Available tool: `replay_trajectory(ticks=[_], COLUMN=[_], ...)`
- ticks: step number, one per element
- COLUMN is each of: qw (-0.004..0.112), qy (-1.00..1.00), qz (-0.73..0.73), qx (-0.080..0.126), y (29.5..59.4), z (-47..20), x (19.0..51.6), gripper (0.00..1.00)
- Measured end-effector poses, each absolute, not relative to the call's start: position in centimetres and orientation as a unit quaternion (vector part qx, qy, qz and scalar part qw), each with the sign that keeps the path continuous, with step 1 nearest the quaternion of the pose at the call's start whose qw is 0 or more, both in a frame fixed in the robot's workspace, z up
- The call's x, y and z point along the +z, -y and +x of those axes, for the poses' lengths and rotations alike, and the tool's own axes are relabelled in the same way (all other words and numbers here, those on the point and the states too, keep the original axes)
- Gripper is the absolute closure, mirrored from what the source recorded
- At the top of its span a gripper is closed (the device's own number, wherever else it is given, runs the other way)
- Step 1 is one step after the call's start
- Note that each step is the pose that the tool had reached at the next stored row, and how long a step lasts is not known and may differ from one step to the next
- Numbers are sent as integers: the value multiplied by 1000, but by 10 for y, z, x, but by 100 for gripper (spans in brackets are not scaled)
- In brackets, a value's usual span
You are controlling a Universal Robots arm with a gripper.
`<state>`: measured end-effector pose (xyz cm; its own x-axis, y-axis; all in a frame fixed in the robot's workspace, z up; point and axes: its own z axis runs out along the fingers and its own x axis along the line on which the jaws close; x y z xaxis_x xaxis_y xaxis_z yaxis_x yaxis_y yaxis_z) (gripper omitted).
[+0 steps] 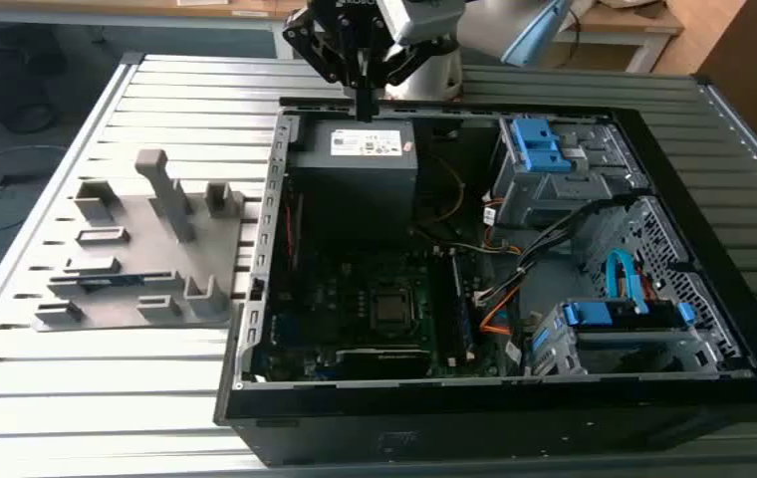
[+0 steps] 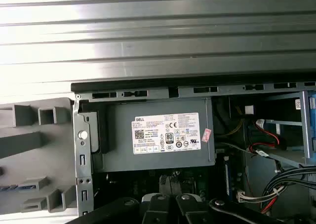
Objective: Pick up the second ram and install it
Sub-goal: 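Reach for the second ram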
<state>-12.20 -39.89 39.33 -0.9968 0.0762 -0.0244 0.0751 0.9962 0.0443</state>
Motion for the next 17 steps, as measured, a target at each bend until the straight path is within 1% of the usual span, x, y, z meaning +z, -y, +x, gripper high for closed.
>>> replay_trajectory(ticks=[7,17], qw=[13,13], qy=[-999,-999], qz=[38,38], qx=[22,22], y=[399,399], z=[-126,-164], x=[393,393], gripper=[90,90])
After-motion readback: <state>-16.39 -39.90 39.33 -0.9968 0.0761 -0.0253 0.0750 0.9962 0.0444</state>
